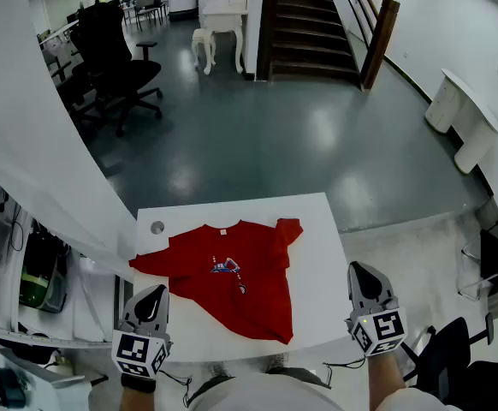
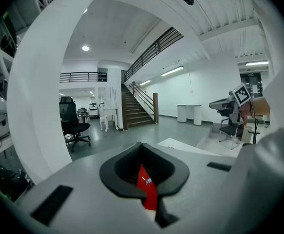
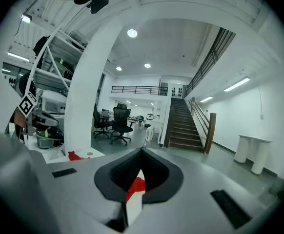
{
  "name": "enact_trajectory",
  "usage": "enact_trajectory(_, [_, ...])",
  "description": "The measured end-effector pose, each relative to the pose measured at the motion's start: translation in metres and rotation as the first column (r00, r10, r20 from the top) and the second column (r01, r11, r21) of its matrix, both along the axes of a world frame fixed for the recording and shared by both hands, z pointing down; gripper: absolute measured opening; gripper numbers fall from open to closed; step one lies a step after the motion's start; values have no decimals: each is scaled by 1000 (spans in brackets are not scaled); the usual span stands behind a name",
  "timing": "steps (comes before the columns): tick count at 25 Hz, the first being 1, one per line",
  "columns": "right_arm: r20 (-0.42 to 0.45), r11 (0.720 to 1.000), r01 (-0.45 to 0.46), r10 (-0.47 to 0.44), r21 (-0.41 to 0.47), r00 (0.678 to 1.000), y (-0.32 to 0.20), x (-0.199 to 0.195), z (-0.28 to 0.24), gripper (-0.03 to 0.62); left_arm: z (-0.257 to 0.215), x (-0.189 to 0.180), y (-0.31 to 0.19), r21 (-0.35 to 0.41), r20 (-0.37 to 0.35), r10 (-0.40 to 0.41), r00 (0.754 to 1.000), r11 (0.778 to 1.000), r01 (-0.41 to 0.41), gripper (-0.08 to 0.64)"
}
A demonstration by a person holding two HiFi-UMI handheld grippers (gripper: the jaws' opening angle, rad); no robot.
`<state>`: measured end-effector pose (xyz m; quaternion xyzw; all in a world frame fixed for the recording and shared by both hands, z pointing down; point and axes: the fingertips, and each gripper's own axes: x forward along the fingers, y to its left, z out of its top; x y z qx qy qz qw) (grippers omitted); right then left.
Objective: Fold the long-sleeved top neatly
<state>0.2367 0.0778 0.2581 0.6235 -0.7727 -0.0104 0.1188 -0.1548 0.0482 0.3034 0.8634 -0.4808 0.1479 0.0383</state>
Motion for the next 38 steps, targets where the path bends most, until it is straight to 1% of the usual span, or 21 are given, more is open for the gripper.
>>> enact_trajectory(7, [9,1000,16,-16,9,1000,-3,4,-3,11,-7,16,-1,14,16,3,1000,1000,-3,9])
enact_trajectory(14, [16,999,28,-28,20,999,-6,0,-2,11,-12,14,-4,24,29,4,1000,1000,-4,9])
enact_trajectory(23, [15,999,24,-24,24,1000,-6,-5,-2,11,-15,10,-8,33,24,9,1000,999,-10,9])
enact_trajectory(26, [35,999,31,-32,45,999,-5,-10,-7,11,-17,10,-6,43,8,29,1000,999,-29,9])
enact_trajectory(28, [45,997,51,-53,54,998,-5,-17,-9,12,-16,11,-4,39,-2,50,999,998,-50,14])
enact_trajectory(29, [47,997,64,-67,53,997,-5,-21,-9,28,-13,13,-4,31,-4,61,998,998,-61,46])
enact_trajectory(30, [42,996,80,-82,49,996,-6,-25,-8,87,-11,15,-4,22,-4,71,997,997,-71,134])
enact_trajectory(31, [34,995,96,-97,43,995,-6,-29,-6,132,-7,16,-3,14,-2,78,997,997,-78,209])
enact_trajectory(32, [24,993,110,-111,38,994,-7,-33,-3,167,-4,18,-3,7,-1,81,997,997,-81,254])
enact_trajectory(33, [16,992,124,-124,32,992,-7,-36,0,186,-1,19,-3,0,-1,83,997,997,-83,272])
enact_trajectory(34, [10,990,137,-137,26,990,-9,-39,2,227,3,20,-3,-9,-2,86,996,996,-86,299])
enact_trajectory(35, [7,989,149,-150,18,989,-10,-41,6,253,8,22,-4,-21,-1,89,996,996,-89,305])
enact_trajectory(38, [1,985,174,-174,-8,985,-16,-46,16,268,22,28,-4,-54,14,102,995,993,-101,305])
